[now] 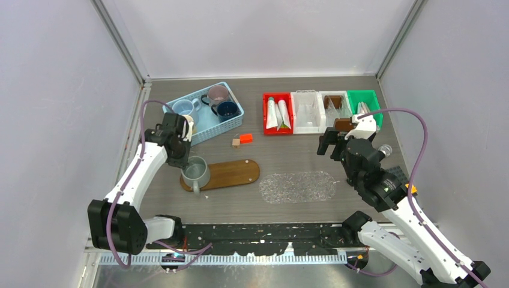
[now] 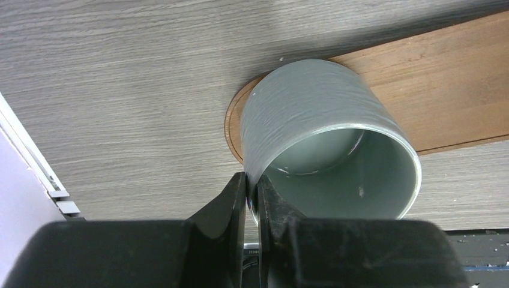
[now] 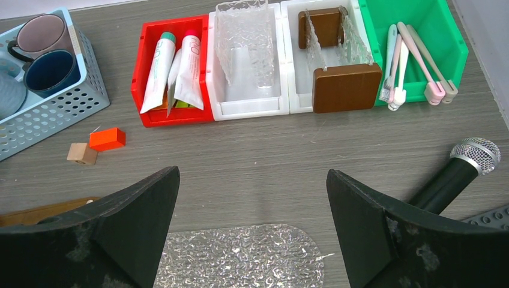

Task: Prepare toiletry sets of a toothbrush and toothpaste on the tray
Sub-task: Adjust the cup on the tray.

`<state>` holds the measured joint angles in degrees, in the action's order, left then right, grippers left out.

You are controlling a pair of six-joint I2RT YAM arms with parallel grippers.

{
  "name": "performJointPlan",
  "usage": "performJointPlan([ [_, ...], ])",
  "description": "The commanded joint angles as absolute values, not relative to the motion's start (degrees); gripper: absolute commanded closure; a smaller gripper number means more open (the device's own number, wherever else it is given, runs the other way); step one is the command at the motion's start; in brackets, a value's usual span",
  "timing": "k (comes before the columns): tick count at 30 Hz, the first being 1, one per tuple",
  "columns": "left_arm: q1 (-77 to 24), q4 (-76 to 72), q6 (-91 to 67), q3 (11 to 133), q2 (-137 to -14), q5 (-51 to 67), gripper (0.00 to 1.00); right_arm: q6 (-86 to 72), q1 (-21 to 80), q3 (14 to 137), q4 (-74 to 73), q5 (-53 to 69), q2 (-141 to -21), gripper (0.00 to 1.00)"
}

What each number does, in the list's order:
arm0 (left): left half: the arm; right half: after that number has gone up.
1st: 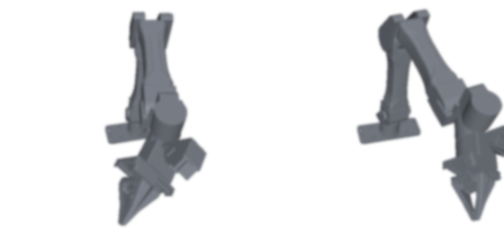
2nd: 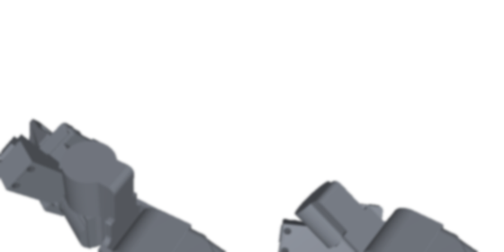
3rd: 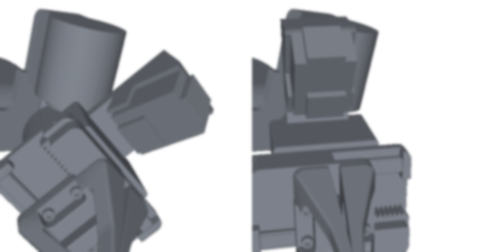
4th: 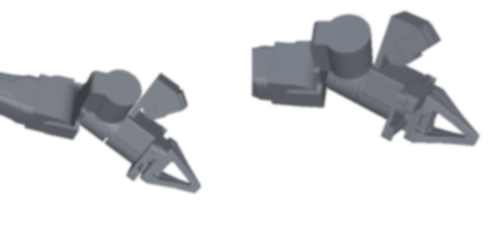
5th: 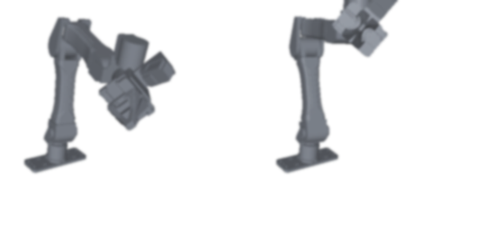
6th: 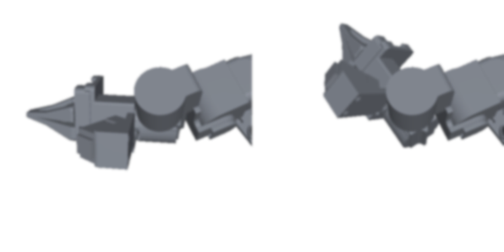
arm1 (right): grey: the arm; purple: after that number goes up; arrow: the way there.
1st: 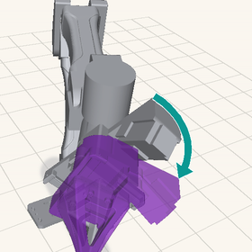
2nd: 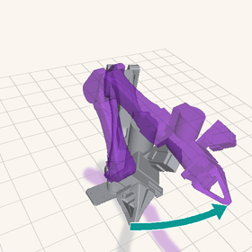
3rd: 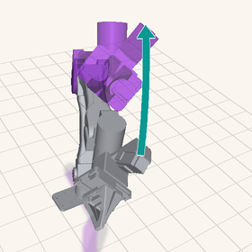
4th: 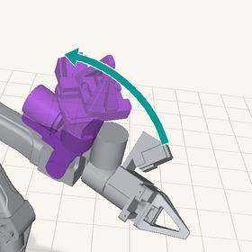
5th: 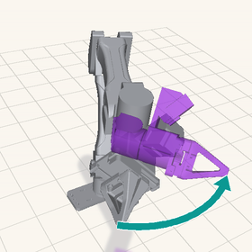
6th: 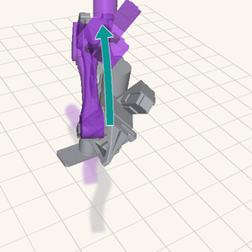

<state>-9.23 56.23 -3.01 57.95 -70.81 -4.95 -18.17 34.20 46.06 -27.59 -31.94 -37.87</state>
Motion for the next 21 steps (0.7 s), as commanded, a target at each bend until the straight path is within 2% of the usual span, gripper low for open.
performJointPlan([
  [1,-9.0,55.8,-1.2,58.9,-68.7,-1.0,1.0,-18.4,34.5,46.7,-26.3,-31.9,-37.1,0.0],
  [21,-8.8,57.1,1.5,60.4,-70.1,-5.0,1.0,-18.4,34.5,46.5,-26.4,-31.8,-37.3,0.0],
])
